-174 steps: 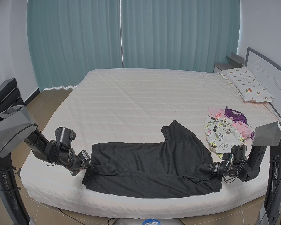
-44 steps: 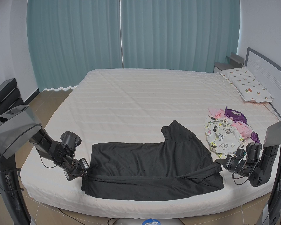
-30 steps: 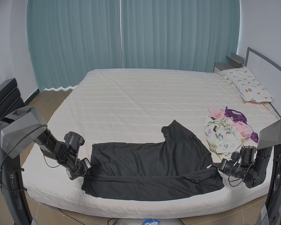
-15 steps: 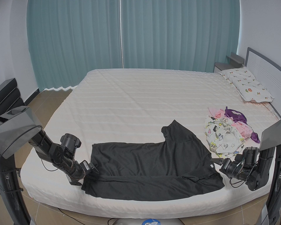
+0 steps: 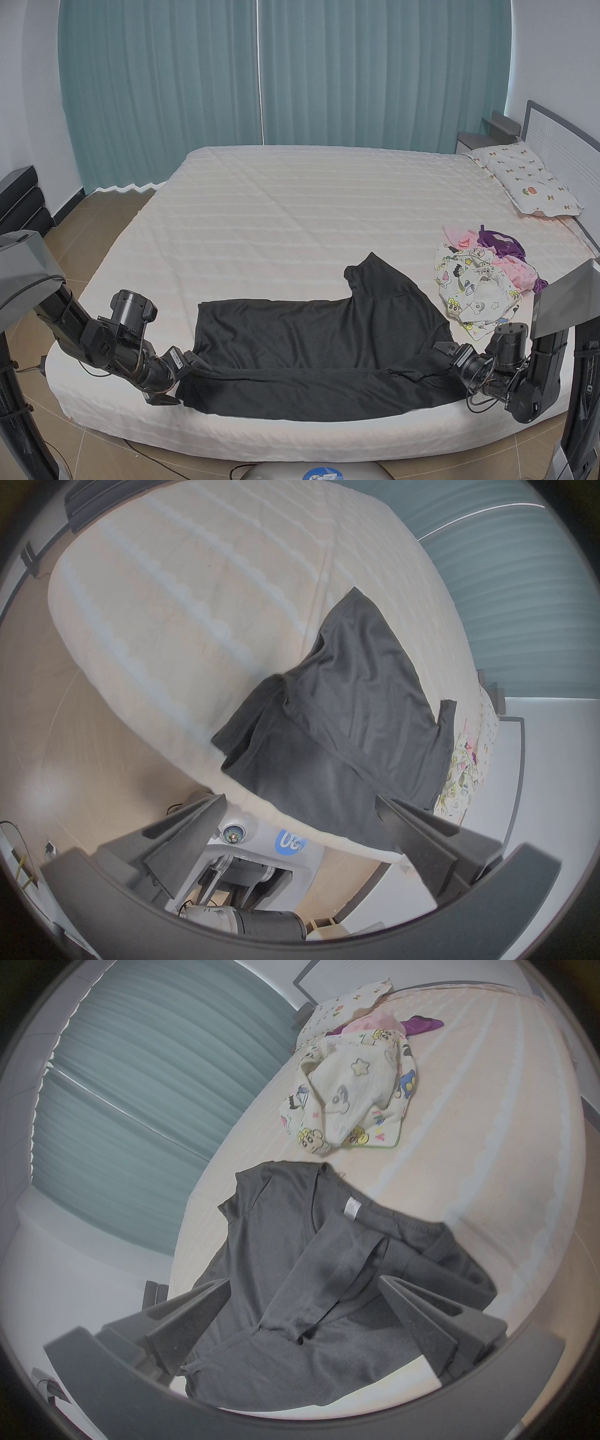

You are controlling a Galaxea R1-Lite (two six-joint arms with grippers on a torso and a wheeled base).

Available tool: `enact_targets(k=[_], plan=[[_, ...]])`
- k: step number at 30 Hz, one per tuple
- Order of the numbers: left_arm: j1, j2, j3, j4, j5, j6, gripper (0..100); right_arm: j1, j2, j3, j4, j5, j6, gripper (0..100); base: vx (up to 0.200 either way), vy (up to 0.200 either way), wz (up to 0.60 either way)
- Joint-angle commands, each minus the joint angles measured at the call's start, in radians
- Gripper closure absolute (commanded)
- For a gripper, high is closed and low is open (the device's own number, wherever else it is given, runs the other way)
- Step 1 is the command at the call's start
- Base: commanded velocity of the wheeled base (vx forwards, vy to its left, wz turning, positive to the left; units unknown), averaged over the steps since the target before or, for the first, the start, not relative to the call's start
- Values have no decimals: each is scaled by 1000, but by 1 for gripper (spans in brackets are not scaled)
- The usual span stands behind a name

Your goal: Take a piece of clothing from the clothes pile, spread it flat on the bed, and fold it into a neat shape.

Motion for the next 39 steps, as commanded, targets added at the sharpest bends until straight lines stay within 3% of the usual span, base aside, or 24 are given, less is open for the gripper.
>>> enact_targets(k=[1, 15, 21, 22, 39], plan=[[10, -18, 8, -3, -14, -1, 0, 14, 72, -83, 9, -9, 1, 0, 0, 0, 0], [10, -18, 8, -3, -14, -1, 0, 12, 112, -195, 93, -19, -2, 0, 0, 0, 0], [10, -18, 8, -3, -14, -1, 0, 27, 133, -224, 110, -65, -5, 0, 0, 0, 0], [10, -18, 8, -3, -13, -1, 0, 27, 133, -226, 110, -66, -5, 100, 0, 0, 0], [12, -18, 10, -3, -14, -1, 0, 26, 4, -120, 110, -78, -1, 100, 0, 0, 0]])
